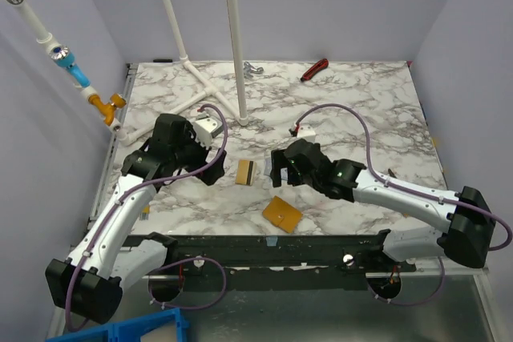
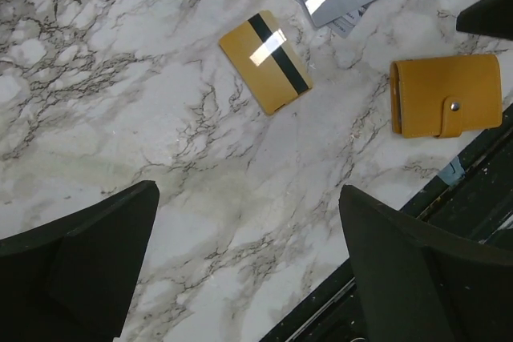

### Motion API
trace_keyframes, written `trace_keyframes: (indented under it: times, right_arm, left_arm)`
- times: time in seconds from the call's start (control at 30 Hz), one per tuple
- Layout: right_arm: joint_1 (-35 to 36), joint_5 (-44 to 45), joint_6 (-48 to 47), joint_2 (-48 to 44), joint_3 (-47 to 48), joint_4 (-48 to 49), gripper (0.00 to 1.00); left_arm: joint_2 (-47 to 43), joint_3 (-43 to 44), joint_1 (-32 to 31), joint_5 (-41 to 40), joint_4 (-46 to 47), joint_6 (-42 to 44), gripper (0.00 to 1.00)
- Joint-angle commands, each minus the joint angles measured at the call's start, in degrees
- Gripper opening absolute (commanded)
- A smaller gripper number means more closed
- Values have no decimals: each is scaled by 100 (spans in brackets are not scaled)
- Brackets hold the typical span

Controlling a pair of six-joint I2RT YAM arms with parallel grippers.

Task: Put the credit cards into the card holder
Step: Pick up the card holder from the corner of the board.

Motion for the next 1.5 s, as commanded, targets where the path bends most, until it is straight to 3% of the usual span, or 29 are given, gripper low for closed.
trace_keyframes:
  times: [0.0,0.23,0.47,0.8,1.23,1.37,1.47]
  right_arm:
    - [444,-37,261,90,-200,-213,100]
    - [1065,-305,106,136,-362,-131,100]
    - [1075,-672,40,-140,-863,96,100]
    - [1132,-824,223,400,-1222,348,100]
    - [1130,-471,666,496,-1234,203,87]
    - [1051,-562,1055,63,-1426,-127,100]
    - [932,-908,1337,-58,-1550,-325,100]
  left_arm:
    - [202,144,-18,480,-169,41,99]
    - [520,84,-21,903,-392,494,99]
    - [498,-33,-51,1308,-392,540,99]
    - [257,-298,-218,1238,-409,526,98]
    - [-103,-322,-635,943,-388,847,99]
    - [-96,-375,-707,749,-285,1090,98]
    - [-36,-432,-751,545,-218,1225,98]
